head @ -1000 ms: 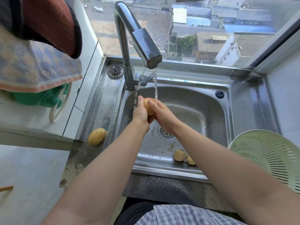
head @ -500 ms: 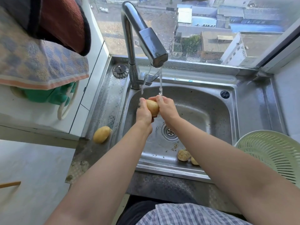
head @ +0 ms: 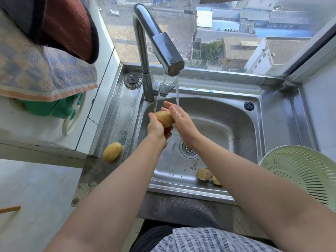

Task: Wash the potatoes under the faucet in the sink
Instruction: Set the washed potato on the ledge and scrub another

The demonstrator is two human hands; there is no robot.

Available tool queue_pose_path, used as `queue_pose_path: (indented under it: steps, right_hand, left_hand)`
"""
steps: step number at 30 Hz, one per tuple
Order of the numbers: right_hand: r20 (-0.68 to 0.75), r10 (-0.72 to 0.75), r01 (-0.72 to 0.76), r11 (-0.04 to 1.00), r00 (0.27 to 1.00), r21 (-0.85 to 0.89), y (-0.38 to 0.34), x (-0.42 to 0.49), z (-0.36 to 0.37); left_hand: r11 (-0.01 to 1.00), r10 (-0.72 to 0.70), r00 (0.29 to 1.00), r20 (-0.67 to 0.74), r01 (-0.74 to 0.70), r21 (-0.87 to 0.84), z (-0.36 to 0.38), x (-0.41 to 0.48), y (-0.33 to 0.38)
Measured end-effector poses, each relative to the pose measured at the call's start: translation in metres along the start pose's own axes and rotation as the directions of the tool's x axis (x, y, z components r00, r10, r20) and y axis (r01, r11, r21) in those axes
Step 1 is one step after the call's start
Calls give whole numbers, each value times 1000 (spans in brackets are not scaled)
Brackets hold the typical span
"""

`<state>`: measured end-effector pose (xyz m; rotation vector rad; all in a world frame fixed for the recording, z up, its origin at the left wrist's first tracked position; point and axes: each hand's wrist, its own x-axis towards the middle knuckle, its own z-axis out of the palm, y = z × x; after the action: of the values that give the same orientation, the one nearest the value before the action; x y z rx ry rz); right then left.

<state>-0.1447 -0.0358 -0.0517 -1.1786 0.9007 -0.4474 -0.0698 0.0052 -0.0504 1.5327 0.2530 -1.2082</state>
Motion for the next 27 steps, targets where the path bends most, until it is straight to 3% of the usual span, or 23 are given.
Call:
queue_pose_path:
  steps: [2,4,7,9,12,15,21,27]
  right_hand:
    - [57,-35,41,993,998,-111,4,-3,2]
    - [-61,-48,40,991,997,-124,2,-1,4]
    - [-206,44,-45,999,978,4,-8,1,2]
    - [-117,61,-61,998,991,6,-7,0,-2]
    - [117,41,-53,993,992,102,6,-6,-9]
    - [197,32,-76,973,980,219,10,-7,-15]
    - [-50,49,-40,982,998,183,1,-5,1]
    - [-221,66,-59,998,973,37,1,7,1]
  left_hand:
    - [996,17,1000,21,-19,84,-3,2,2]
    - [982,31,997,74,-44,184,-4,-1,0]
    - [963,41,988,148,-78,258,-5,-4,-2]
    - [970,33,990,138,-65,234,-7,-3,2]
    - [989,-83,994,77,72,126,-8,2,8]
    - [982,-186,978,99,181,49,-6,1,7]
    - [976,-219,969,112,215,46,4,-9,4]
    - [956,-209,976,66,189,222,-2,-10,1]
